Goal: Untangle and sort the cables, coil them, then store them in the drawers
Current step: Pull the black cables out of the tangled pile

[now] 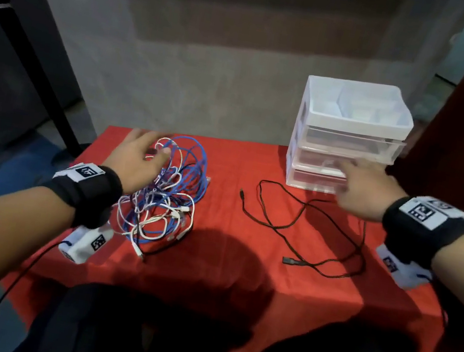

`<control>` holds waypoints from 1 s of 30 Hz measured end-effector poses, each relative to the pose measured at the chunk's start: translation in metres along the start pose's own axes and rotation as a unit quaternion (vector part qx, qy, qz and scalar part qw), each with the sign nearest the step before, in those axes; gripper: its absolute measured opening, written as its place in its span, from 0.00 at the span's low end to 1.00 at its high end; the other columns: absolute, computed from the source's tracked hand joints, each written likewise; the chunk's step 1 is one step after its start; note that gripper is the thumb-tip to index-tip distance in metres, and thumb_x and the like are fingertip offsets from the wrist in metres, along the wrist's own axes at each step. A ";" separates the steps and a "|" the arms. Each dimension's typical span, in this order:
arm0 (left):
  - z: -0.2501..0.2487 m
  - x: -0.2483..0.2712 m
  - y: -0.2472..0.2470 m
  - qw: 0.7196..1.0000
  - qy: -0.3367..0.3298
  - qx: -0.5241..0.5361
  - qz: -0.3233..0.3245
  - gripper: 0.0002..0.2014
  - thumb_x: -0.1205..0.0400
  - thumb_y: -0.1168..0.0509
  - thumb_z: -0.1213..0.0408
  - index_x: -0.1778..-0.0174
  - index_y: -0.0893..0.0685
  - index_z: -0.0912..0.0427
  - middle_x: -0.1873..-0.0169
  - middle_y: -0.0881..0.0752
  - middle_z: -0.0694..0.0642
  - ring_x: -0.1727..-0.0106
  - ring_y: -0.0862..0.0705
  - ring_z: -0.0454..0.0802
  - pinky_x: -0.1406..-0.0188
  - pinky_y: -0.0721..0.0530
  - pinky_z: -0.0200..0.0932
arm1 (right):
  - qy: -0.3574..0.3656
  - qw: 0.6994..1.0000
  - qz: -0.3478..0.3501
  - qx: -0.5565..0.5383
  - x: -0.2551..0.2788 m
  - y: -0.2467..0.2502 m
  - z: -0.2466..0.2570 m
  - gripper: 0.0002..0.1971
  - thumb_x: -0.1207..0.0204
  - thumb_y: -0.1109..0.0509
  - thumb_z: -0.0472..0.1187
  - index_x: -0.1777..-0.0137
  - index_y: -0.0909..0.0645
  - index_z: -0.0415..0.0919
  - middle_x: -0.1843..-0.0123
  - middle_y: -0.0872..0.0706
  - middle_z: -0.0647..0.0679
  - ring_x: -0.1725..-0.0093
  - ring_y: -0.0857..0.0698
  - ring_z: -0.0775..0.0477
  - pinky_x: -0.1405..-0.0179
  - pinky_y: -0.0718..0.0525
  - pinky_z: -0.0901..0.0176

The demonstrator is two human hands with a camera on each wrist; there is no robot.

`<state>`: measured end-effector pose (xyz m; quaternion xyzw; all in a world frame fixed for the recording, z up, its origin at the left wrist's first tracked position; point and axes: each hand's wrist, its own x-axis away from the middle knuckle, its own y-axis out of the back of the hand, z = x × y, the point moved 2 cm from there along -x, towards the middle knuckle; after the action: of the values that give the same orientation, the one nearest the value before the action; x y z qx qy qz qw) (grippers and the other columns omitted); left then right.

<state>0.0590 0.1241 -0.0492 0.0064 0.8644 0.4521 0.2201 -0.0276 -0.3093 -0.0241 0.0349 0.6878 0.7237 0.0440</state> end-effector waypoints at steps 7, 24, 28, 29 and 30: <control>-0.043 0.040 -0.025 0.981 -0.158 -0.075 0.083 0.16 0.20 0.39 0.47 0.45 0.08 0.43 0.32 0.19 0.57 0.31 0.21 0.55 0.27 0.28 0.45 | 0.157 0.939 0.301 0.061 0.027 -0.080 0.026 0.54 0.38 0.16 0.64 0.15 0.43 0.70 0.08 0.60 0.52 0.10 0.56 0.34 0.12 0.46 0.35; -0.002 0.028 -0.007 0.998 0.042 0.002 0.052 0.16 0.16 0.32 0.58 0.33 0.16 0.53 0.41 0.13 0.50 0.42 0.13 0.50 0.38 0.17 0.46 | 0.194 0.968 0.123 -0.106 0.021 -0.044 0.068 0.25 0.26 0.24 0.63 0.32 0.18 0.55 0.35 0.19 0.53 0.35 0.19 0.49 0.27 0.24 0.51; -0.019 0.014 -0.019 0.980 0.109 -0.034 0.165 0.14 0.17 0.32 0.45 0.43 0.12 0.50 0.52 0.12 0.49 0.49 0.13 0.50 0.51 0.23 0.39 | 0.240 0.956 0.054 -0.158 0.024 -0.024 0.128 0.16 0.21 0.26 0.57 0.39 0.14 0.52 0.44 0.15 0.52 0.45 0.16 0.50 0.35 0.21 0.53; -0.025 0.014 -0.018 0.979 0.107 -0.025 0.171 0.16 0.16 0.34 0.42 0.46 0.12 0.50 0.53 0.11 0.48 0.50 0.14 0.50 0.52 0.23 0.39 | 0.239 0.955 0.043 -0.170 0.023 -0.022 0.137 0.13 0.21 0.26 0.57 0.41 0.13 0.53 0.46 0.14 0.54 0.47 0.16 0.51 0.38 0.20 0.53; -0.029 0.013 -0.016 0.980 0.100 -0.013 0.174 0.19 0.16 0.36 0.39 0.44 0.12 0.49 0.52 0.10 0.47 0.49 0.14 0.49 0.49 0.22 0.40 | 0.235 0.954 0.036 -0.180 0.022 -0.020 0.145 0.11 0.21 0.27 0.56 0.44 0.13 0.53 0.49 0.13 0.57 0.50 0.16 0.52 0.40 0.18 0.53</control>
<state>0.0390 0.0945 -0.0524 0.1087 0.8618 0.4930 0.0504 -0.0335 -0.1622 -0.0372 -0.1202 0.5351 0.8245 -0.1396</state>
